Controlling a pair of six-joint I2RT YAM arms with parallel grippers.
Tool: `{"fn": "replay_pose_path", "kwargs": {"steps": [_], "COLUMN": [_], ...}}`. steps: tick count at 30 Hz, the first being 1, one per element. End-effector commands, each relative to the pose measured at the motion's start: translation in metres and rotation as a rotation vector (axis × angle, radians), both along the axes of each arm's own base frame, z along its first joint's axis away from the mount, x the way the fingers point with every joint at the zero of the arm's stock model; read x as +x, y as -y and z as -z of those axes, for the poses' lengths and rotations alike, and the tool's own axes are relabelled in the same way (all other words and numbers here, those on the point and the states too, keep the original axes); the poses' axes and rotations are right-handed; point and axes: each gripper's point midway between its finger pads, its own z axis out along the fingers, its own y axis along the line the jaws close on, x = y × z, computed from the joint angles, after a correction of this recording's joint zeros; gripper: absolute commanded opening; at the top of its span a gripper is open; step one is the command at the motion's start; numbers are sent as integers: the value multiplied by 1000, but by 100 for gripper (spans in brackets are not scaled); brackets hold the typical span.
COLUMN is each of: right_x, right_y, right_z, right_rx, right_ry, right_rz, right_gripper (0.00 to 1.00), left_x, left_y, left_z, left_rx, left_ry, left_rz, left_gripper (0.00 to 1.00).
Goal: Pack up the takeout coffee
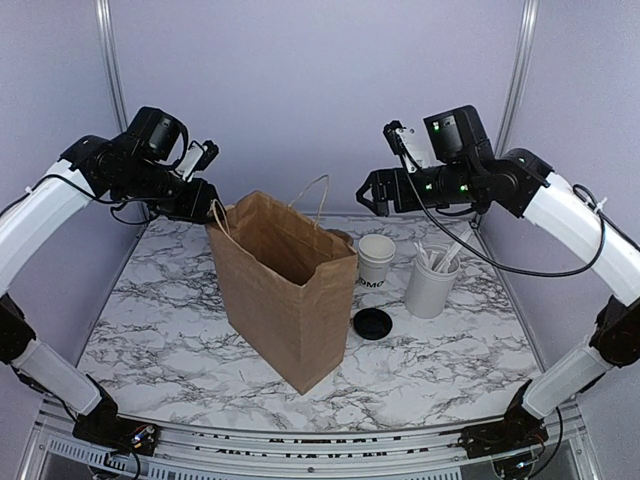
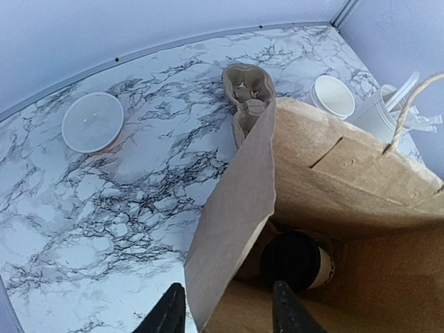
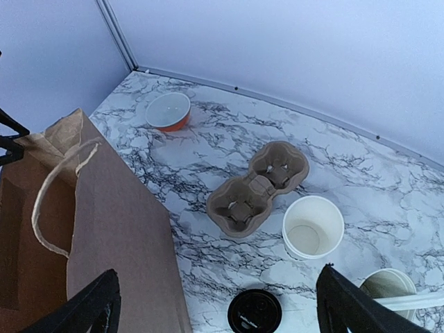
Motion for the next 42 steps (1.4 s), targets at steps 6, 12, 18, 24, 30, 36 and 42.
{"fn": "replay_pose_path", "kwargs": {"steps": [6,12,18,24,30,36,42], "right_x": [3,4,5,4,-8,-24,-30], "right_y": [15,30,57,94,125,145,161], "right_z": [-6,2,12,28,39,64,86], "right_rx": [14,4,15,41,23,-39,-75], "right_ry": [45,41,24,-9,-26,-93,-144], "right_rz": [61,115,189,288,374,439,501], "right_gripper": [95,95,93,90,81,63,50], "left_x": [4,11,18,24,27,27,28], "left_y": [-2,-7,-21,-36,-44,-52,-54], "left_z": [-28,-40,-57,-73,-76,-82,-85], "left_rx": [-71,-114,-145,-199,-210,-215,-222], "left_ry": [96,166,267,359,395,432,447], "left_rz": [-31,-84,-176,-258,-307,-342,-358], "left_gripper": [70,92,99,99,99,99,99]}}
